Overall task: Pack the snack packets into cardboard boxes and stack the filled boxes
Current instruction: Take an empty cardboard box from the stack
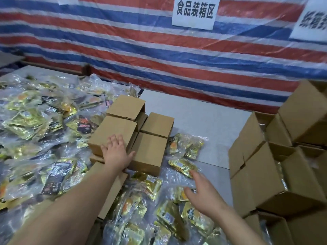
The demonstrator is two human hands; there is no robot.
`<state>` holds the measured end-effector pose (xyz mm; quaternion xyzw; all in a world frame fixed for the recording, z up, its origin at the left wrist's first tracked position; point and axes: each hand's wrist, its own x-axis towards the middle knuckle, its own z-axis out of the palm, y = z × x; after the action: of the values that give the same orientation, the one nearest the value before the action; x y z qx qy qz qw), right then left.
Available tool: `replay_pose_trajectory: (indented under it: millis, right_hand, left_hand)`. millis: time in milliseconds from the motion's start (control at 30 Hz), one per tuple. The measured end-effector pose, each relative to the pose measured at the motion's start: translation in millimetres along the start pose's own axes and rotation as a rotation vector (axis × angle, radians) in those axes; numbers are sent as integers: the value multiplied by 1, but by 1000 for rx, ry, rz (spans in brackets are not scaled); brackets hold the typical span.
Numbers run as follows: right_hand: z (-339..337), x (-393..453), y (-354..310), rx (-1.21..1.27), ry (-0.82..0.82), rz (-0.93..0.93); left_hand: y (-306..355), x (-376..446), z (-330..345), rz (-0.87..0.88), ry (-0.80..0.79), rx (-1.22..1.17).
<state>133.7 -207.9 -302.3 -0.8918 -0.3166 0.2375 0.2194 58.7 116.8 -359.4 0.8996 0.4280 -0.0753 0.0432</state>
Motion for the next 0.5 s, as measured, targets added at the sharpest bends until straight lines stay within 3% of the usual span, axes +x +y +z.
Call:
replay_pose_trajectory:
  millis: [500]
  right_hand:
    - [-28,5,16,-87,-39,108]
  left_hand:
    - [21,29,-4,-37,64,40]
